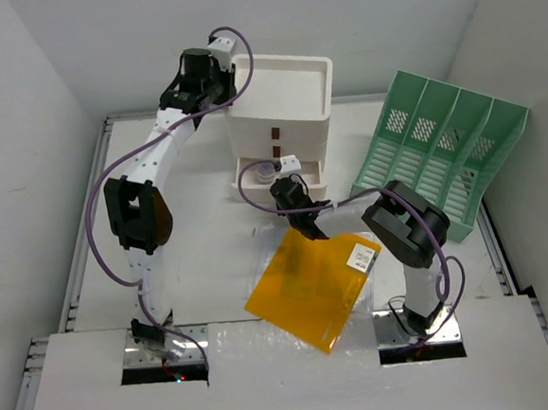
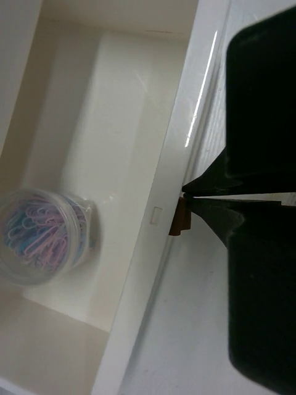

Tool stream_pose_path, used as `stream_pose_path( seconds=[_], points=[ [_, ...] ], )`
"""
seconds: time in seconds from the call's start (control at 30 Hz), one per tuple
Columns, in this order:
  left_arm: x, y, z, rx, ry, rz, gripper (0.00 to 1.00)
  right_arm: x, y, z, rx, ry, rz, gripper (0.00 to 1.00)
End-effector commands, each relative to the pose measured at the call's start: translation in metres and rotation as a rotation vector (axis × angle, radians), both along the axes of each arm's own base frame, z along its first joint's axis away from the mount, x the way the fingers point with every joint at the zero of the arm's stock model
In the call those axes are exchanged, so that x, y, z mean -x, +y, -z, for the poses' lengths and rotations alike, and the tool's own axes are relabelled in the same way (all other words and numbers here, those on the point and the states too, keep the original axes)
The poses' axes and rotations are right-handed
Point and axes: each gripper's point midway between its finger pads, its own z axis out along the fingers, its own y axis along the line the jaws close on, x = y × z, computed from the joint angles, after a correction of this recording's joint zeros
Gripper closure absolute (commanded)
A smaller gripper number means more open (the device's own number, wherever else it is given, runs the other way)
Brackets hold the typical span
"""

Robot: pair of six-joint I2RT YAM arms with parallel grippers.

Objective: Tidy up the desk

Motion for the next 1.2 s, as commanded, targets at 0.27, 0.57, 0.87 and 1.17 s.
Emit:
stream_pose_path(
  seconds=[0.27,0.57,0.87,1.17],
  points=[
    [0.017,-0.009,0.031,-0.035,0.106,0.1,1.0,-0.102,-0.018,-0.052,-0.059,-0.201,0.179,1.0],
    [0.02,-0.01,0.033,-0.024,0.12,0.103,1.0,-0.132,-0.032,-0.073,-0.015,-0.267,0.194,1.0],
    [0.019,-0.008,0.01,-0.003,0.074,0.084,0.49,-0.058,-0.023,-0.132,-0.05,-0.19,-0.134,0.73],
    [0.026,-0.004,-0.055,0.008,-0.044,0.08,0.12,0.11,-0.103,-0.095,-0.131,0.206,-0.112,0.13]
  ],
)
